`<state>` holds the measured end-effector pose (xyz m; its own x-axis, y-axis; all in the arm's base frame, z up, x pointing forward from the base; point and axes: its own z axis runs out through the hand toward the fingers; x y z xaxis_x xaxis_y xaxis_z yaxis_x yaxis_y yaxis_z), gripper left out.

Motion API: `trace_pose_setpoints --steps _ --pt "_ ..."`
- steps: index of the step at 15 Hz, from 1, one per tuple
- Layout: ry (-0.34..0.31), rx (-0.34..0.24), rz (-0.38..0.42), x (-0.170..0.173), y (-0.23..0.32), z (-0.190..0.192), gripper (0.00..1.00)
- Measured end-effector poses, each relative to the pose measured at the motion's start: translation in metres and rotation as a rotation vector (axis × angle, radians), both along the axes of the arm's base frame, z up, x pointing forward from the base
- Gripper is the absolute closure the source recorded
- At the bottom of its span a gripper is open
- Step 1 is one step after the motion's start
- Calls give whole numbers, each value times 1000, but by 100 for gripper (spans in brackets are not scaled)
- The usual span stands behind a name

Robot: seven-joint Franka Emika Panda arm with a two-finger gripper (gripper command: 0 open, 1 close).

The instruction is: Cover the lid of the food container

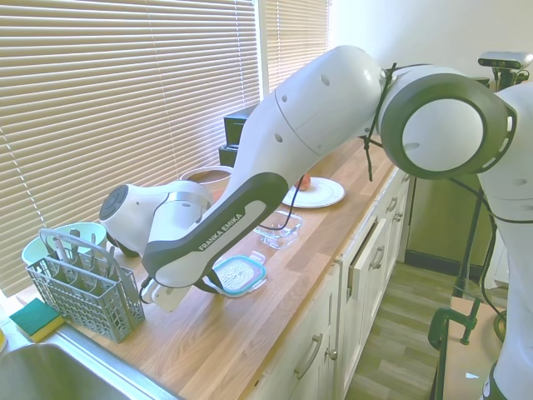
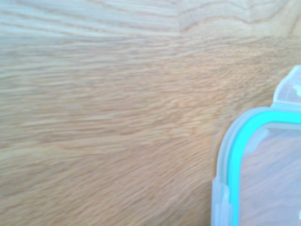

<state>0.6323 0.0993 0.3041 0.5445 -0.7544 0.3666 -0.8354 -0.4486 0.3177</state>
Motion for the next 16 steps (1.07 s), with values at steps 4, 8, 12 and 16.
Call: trace_pose_setpoints --steps 4,8,12,16 --pt "-14 30 4 1 3 9 100" --pt "-25 53 12 -1 5 25 100" --pt "-39 109 31 -12 9 58 100" --pt "-51 169 51 -27 3 93 100"
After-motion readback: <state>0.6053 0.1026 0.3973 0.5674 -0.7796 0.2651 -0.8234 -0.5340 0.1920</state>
